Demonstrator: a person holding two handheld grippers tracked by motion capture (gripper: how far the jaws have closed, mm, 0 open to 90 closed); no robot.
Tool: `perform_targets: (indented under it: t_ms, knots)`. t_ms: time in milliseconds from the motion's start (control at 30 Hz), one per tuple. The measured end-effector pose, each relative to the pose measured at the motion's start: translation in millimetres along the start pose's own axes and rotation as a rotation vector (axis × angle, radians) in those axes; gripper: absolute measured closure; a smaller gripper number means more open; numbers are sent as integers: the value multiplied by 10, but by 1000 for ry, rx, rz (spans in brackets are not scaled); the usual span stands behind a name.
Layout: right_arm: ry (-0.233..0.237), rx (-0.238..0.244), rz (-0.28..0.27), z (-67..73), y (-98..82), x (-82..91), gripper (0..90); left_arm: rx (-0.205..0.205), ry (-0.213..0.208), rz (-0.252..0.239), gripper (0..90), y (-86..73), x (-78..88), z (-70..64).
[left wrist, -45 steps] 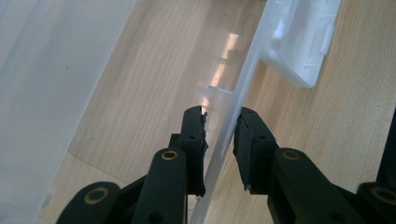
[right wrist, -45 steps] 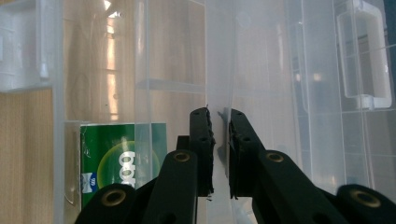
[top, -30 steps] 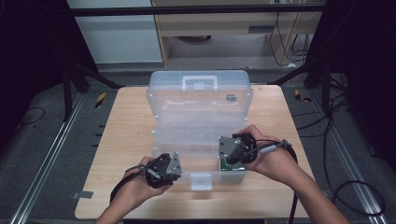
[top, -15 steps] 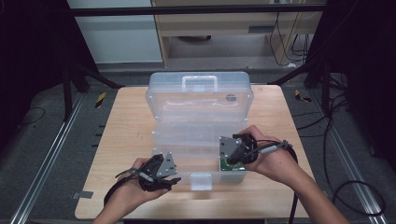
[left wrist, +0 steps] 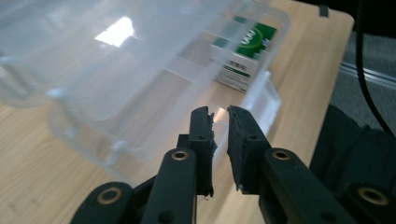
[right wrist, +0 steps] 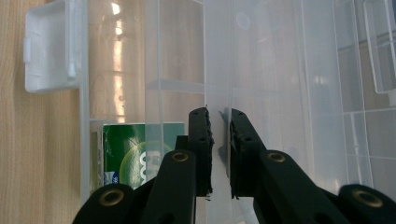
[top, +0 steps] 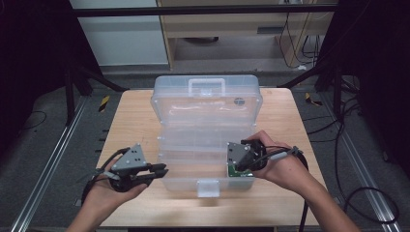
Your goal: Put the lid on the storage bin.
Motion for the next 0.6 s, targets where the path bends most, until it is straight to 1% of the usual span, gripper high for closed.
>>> perform_targets:
  t_ms: [100, 133, 167, 200, 233, 300, 367, 400, 433, 500, 567, 600]
  knots:
    - [0, 2, 0, 2, 2, 0, 813, 38, 32, -13, 823, 59, 78, 167]
    - [-1, 2, -2, 5, 3, -2, 813, 57, 38, -21, 835, 88, 100, 232]
    - [0, 2, -2, 9, 5, -2, 813, 64, 45, -26, 860, 107, 110, 269]
    - [1, 3, -1, 11, 5, -1, 813, 67, 65, -32, 885, 134, 119, 321]
    - [1, 2, -1, 13, 5, -1, 813, 68, 86, -39, 895, 161, 128, 375]
    - [1, 1, -1, 18, 8, -3, 812, 83, 105, -51, 898, 213, 136, 466]
    - [0, 1, -1, 17, 8, -3, 812, 108, 106, -69, 899, 267, 138, 529]
    - [1, 1, -1, 15, 9, -4, 811, 128, 105, -92, 899, 328, 135, 570]
    - [1, 1, -1, 15, 9, -4, 811, 128, 105, -92, 899, 328, 135, 570]
    - [-2, 1, 2, 20, 8, -2, 810, 151, 100, -124, 899, 418, 134, 606]
    - [-3, 3, 1, 18, 5, -1, 809, 152, 105, -128, 899, 444, 133, 622]
    - [-4, 3, 1, 18, 5, -1, 808, 163, 106, -136, 900, 494, 121, 647]
Point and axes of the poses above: each handheld gripper's, and its own axes: x roughly backward along the jaws, y roughly out of its top, z roughly to its left, the point moved 7 cm from there along -x, roughly forward along the jaws, and after that the axes turned 15 degrees about x, right-handed, at the moved point
